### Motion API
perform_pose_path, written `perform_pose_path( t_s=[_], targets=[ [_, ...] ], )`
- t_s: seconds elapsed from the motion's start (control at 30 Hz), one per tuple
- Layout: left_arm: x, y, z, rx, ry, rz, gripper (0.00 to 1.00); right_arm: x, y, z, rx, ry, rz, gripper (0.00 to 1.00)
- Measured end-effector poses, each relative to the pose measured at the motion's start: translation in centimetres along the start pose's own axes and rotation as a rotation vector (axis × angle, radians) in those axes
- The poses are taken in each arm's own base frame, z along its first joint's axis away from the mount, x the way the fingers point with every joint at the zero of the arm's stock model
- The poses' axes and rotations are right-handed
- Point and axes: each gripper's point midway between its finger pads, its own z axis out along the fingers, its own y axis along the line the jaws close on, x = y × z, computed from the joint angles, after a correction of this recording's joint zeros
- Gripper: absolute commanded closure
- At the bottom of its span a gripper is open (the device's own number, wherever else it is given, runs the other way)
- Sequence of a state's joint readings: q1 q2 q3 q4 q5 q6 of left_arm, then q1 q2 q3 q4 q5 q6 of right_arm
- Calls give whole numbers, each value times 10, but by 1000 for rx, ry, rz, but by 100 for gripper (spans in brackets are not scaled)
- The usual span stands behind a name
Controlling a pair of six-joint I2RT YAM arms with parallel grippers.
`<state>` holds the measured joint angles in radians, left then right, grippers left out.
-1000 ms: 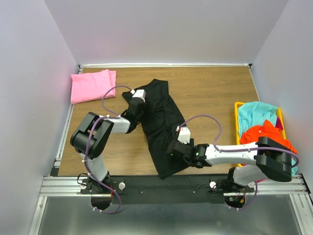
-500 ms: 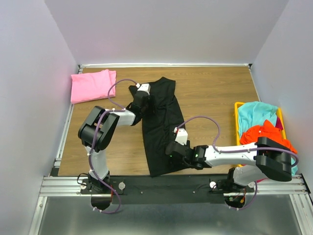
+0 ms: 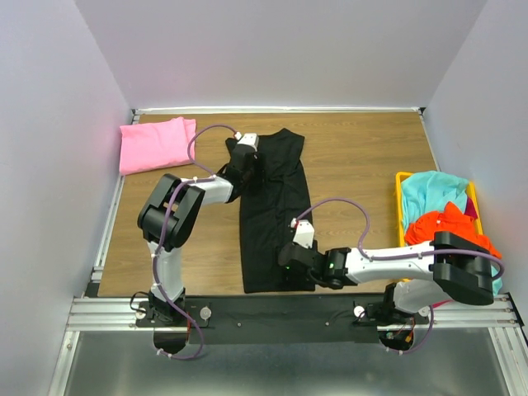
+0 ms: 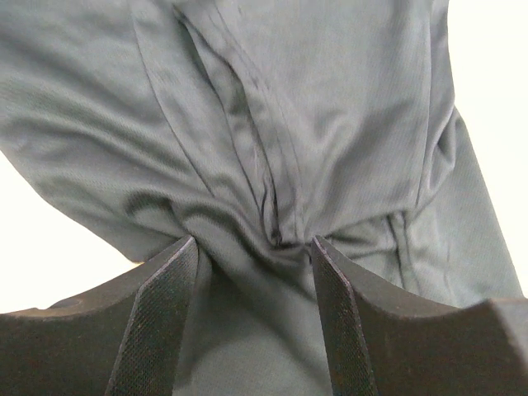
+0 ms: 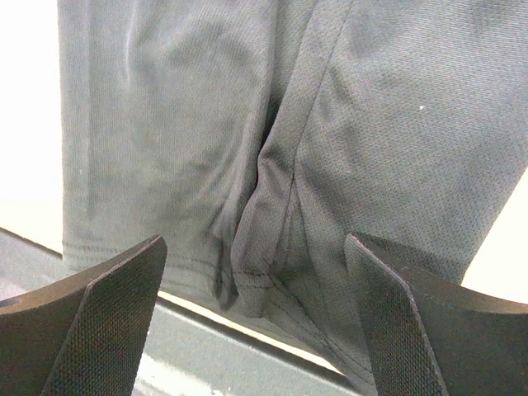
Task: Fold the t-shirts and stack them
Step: Fold the tshirt
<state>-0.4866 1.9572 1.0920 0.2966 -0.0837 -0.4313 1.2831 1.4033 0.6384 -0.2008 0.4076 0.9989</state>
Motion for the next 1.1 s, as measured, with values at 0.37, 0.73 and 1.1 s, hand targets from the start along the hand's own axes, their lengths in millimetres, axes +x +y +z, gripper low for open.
perform_pose_path(
  t_s=[0.37, 0.73, 1.1],
  targets=[
    [-16, -6, 8, 4, -11, 16, 35, 13, 13, -14, -42, 26, -49, 7],
    [-41, -15, -7, 22, -57, 23, 35, 13, 48, -32, -114, 10, -87, 11],
    [-43, -13, -42, 32, -84, 18, 34, 22, 57, -33, -107, 18, -128, 11]
  ],
)
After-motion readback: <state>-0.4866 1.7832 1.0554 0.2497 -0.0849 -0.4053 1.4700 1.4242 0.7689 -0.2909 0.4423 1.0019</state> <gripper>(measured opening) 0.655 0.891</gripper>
